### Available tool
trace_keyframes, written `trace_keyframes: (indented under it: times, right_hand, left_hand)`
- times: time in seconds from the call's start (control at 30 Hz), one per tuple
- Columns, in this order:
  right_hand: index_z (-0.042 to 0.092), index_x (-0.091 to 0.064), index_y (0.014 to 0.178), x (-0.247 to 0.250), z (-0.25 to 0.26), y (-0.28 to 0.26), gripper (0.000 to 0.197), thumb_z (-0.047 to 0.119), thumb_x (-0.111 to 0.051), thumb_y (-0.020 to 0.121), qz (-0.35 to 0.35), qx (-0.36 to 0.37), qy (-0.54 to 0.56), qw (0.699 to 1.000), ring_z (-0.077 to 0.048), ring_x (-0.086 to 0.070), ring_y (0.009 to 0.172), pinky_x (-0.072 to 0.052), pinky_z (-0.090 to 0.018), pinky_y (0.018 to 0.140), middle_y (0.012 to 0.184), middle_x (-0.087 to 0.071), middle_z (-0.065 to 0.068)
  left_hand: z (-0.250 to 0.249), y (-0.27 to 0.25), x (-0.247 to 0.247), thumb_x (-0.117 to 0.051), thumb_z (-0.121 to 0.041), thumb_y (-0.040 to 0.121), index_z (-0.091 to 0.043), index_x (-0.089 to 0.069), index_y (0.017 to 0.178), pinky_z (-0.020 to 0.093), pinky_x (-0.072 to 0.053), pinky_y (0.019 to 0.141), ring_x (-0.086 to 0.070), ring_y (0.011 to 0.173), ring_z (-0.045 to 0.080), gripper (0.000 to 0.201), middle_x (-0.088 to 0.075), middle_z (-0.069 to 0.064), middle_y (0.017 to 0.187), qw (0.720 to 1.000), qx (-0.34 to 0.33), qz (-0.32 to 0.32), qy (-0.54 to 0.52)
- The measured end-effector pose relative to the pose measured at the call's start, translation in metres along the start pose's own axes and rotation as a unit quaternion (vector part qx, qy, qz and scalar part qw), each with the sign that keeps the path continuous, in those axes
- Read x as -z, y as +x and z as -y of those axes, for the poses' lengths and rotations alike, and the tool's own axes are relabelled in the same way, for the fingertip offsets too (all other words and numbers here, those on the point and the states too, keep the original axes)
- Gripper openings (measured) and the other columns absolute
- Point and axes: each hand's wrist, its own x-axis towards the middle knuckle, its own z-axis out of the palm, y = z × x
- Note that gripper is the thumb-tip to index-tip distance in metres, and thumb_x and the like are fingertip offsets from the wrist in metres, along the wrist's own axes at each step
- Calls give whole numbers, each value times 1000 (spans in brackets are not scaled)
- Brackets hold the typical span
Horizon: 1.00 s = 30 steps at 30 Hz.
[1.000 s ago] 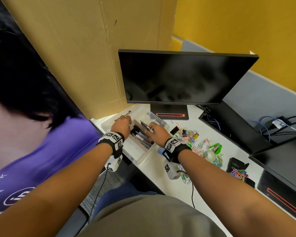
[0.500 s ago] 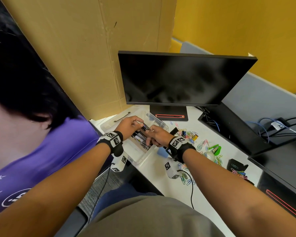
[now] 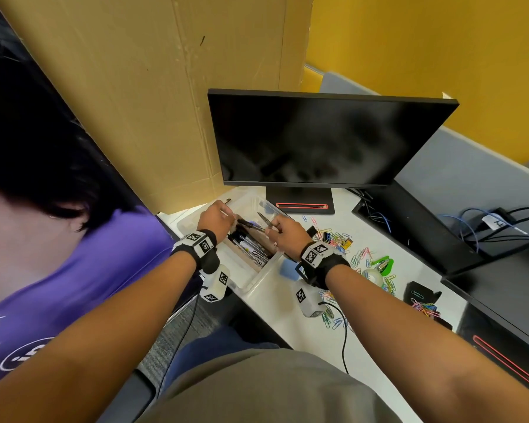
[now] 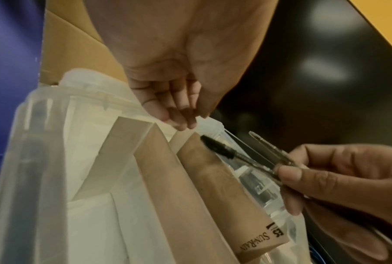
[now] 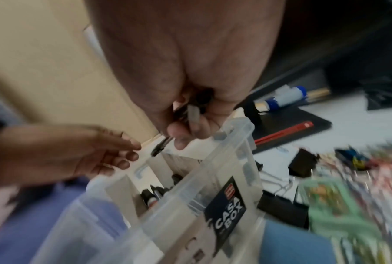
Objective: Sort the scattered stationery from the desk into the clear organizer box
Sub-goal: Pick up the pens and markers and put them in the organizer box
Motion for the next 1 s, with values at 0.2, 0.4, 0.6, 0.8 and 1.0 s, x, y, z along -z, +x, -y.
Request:
trace_keyframes:
  times: [0.2, 0.4, 0.6, 0.8, 1.0]
  right_hand:
    - [9, -53, 103, -20, 13, 8, 11, 19, -53, 98, -12, 32, -171, 985, -26, -60, 83, -46, -31, 68, 93, -65, -12]
    - [0, -44, 130, -54, 22, 13, 38, -3, -48, 93, 15, 5, -239, 971, -37, -62, 106, -51, -41, 88, 115, -61, -23]
    - [3, -49, 126, -55, 25, 12, 29, 7, -44, 98, 21, 17, -296, 955, -37, -63, 104, -50, -42, 84, 116, -63, -19]
    - [12, -55, 115, -26, 26, 14, 27, 32, -42, 103, -19, 31, -313, 949, -32, -65, 94, -45, -38, 79, 101, -68, -11]
    - [5, -38, 132, -16, 28, 16, 33, 18, -39, 102, 145, -17, -173, 974, -24, -58, 80, -43, -31, 65, 100, -62, -14]
  left_hand:
    - [0, 2, -3, -50, -16, 90, -12, -60, 92, 35, -53, 74, -64, 87, 31, 11, -68, 12, 89, 995, 39, -14, 87]
    - [0, 5, -3, -43, -12, 90, -7, -58, 96, 35, -49, 73, -61, 92, 34, 17, -67, 16, 96, 993, 43, -7, 108]
    - [0, 1, -6, -41, -12, 92, -13, -50, 89, 32, -42, 68, -59, 93, 36, 9, -63, 17, 98, 993, 33, -10, 117]
    - [2, 2, -7, -37, -10, 94, -7, -52, 97, 36, -45, 74, -55, 102, 37, 15, -63, 20, 97, 992, 24, -2, 120]
    - [1, 0, -6, -37, -10, 93, -8, -53, 96, 39, -51, 76, -56, 100, 37, 16, -63, 19, 93, 993, 26, 2, 115]
